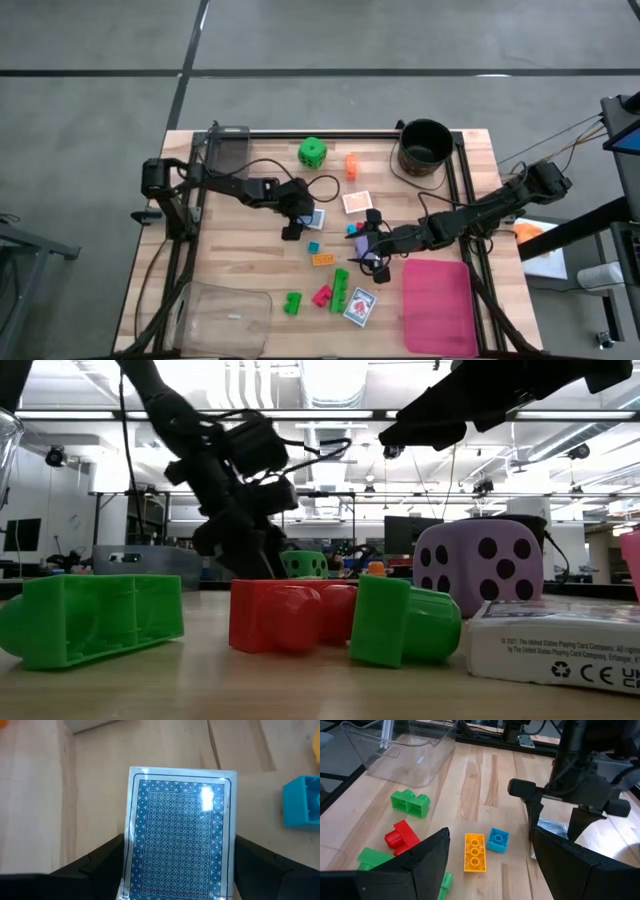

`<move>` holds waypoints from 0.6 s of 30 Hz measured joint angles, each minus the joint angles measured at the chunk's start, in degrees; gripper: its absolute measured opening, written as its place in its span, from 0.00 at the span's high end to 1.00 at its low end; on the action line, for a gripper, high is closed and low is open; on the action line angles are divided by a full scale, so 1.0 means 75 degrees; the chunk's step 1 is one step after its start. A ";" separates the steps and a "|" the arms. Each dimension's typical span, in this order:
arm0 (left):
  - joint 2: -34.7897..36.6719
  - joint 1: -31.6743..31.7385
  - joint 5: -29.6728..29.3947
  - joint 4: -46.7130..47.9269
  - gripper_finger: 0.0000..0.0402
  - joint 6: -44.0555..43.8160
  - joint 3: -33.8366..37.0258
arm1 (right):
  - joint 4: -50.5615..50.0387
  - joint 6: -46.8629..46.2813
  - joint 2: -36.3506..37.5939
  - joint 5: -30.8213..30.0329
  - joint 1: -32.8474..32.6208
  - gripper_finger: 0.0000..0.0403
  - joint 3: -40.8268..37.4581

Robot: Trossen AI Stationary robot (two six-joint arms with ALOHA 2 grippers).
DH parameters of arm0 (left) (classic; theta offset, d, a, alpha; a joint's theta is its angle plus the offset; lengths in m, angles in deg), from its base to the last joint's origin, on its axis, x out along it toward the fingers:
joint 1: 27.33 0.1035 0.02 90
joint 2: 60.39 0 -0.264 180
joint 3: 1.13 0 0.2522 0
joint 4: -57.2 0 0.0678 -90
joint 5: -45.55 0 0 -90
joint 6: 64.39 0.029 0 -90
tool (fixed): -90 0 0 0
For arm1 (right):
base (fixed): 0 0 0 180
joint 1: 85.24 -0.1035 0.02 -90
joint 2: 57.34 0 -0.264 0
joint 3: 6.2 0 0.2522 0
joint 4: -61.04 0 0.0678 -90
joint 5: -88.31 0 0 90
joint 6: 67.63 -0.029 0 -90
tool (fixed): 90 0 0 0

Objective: Pick & Place Toys
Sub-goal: Put the blue deck of cards into the black bin

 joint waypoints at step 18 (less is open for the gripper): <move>0.3067 0.0127 0.0200 -0.5454 0.26 -0.1485 0.3867 | 0.0185 0.0028 0.0000 0.0004 0.0001 0.30 -0.0061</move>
